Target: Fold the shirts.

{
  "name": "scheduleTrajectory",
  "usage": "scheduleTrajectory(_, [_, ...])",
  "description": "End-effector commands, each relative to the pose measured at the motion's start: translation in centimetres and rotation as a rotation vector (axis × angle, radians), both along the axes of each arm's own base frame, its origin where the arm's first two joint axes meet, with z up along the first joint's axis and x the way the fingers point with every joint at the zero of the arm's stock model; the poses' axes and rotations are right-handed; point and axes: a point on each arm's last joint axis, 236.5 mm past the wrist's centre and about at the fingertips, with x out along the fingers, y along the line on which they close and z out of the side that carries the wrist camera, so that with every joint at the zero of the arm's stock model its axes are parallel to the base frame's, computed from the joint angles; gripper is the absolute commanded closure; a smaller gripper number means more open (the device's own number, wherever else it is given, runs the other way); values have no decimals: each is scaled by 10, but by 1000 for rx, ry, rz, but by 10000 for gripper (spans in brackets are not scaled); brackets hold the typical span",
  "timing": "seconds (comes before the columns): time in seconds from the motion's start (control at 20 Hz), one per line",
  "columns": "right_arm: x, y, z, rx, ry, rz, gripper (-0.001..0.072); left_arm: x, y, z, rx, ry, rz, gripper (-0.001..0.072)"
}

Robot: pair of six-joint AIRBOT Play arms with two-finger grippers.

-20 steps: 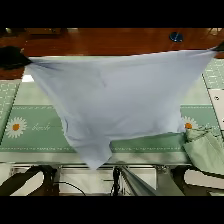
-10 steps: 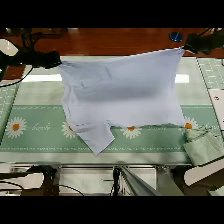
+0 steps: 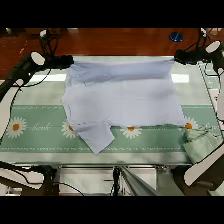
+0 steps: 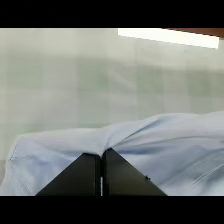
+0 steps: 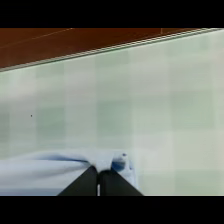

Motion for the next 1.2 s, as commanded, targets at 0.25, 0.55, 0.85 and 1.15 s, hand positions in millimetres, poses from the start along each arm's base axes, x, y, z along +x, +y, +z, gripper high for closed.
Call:
scheduleTrajectory(0.25, [-103,-2,-11,101,385,129,691,-93,0,-33,-8,406,-152,678])
scheduleTrajectory(0.55, [-129,20,-31,112,528,187,691,-120,-12,-64,-41,569,-158,677])
scheduleTrajectory(0.85, [-131,35,-27,149,528,234,447,-123,-11,-61,-71,615,-172,307])
scheduleTrajectory(1.15, [-211,-44,28,35,690,157,193,-174,49,22,-72,656,-241,-1])
